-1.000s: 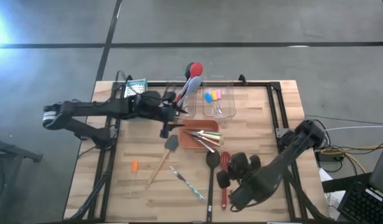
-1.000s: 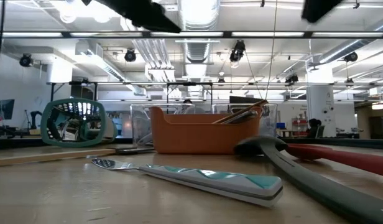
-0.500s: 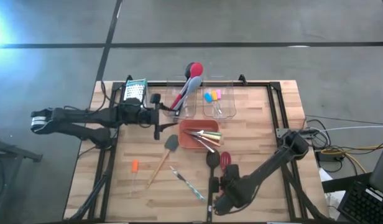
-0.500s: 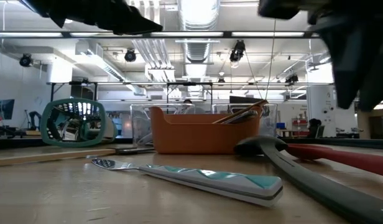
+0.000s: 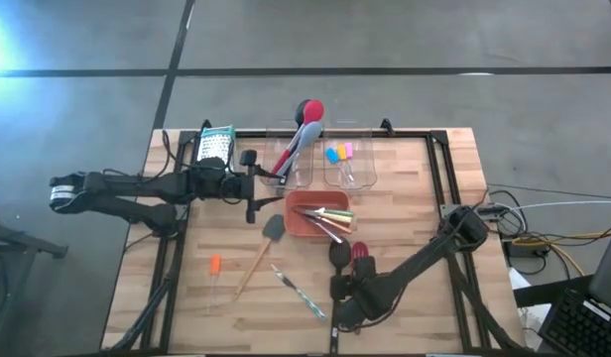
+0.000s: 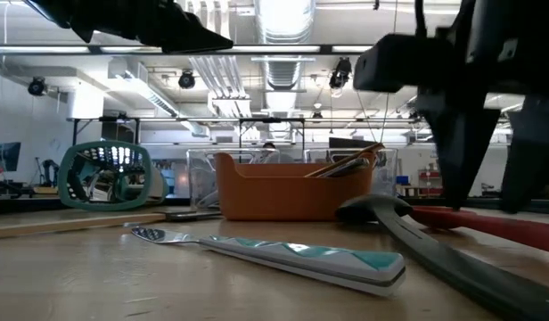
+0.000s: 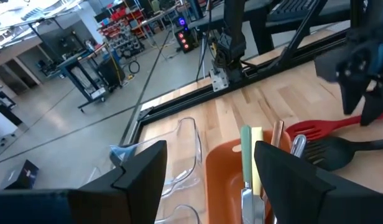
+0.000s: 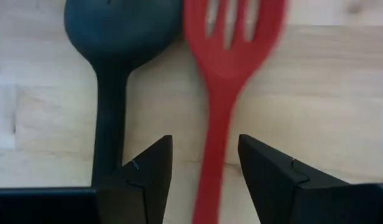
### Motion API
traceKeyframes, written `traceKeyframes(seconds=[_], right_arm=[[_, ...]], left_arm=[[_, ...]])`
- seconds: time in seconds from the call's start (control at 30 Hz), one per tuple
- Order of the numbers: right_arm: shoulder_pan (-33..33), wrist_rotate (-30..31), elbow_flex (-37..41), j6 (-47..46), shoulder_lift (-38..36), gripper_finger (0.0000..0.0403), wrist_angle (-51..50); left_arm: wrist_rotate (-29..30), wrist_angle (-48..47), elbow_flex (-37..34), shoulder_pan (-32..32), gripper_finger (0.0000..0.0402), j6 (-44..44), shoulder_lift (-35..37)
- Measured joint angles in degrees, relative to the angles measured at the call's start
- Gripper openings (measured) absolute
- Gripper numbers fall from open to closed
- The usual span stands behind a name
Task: Pick & Place Kitchen Items
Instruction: Put the red serving spoon into the left transparent bin
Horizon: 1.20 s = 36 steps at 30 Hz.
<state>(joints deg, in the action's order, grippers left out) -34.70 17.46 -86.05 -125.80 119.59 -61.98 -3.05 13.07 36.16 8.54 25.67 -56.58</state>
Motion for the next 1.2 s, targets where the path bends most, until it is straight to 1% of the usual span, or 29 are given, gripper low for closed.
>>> traceKeyframes(seconds=[0.1,0.23,0.37,0.53,0.63,0.7,0.77,0.8,0.9,1.0,1.07,1.13,1.2], right_arm=[[1.27,-0.99,3.34,2.49,0.0,0.0176,4.79],[2.18,-3.01,6.79,2.76,-0.5,0.0157,6.64],[2.23,-4.33,8.63,2.38,-0.66,0.0117,7.15],[1.84,-4.99,9.02,2.3,-0.66,0.0039,6.74],[0.8,-5.11,9.15,1.71,-1.38,0.0035,6.23],[-0.44,-5.23,8.98,-0.95,-2.2,0.0035,3.35],[-2.18,-6.77,8.68,-4.43,-2.65,0.0035,-3.53],[-3.07,-7.41,8.37,-5.09,-3.12,0.0035,-6.61],[-4.79,-8.78,6.68,-5.33,-6.39,0.0035,-11.31],[-5.44,-6.03,6.44,-5.32,-9.18,0.0035,-16.57],[-5.78,-1.65,6.1,-5.05,-11.05,0.0035,-18.68],[-6.02,5.51,6.02,-3.66,-13.66,0.0035,-20.87],[-6.06,14.8,6.22,-1.72,-15.61,0.0035,-20.42]], left_arm=[[0.0,0.01,0.0,0.0,0.0248,-0.11,0.0],[0.0,0.0,0.0,0.0,0.0248,-0.28,-0.02],[-0.02,-0.28,0.02,0.0,0.0248,-0.54,-0.02],[-0.01,-0.33,0.01,0.0,0.0248,-1.29,-0.02],[0.04,-0.4,0.0,0.0,0.0248,-1.27,-0.04],[0.06,-0.52,0.02,0.0,0.0248,-1.25,-0.04],[0.07,-1.01,0.01,0.0,0.0248,-0.98,-0.04],[0.09,-1.35,0.01,0.01,0.0248,-0.83,-0.04],[0.15,-2.49,0.0,0.0,0.0248,-1.44,-0.13],[0.48,-3.3,0.01,0.02,0.0248,-3.57,-0.22],[0.93,-3.99,0.02,0.01,0.0248,-5.5,-0.22],[1.11,-4.9,0.02,0.02,0.0248,-7.5,-0.25],[1.14,-5.54,0.02,0.02,0.0248,-9.37,-0.44]])
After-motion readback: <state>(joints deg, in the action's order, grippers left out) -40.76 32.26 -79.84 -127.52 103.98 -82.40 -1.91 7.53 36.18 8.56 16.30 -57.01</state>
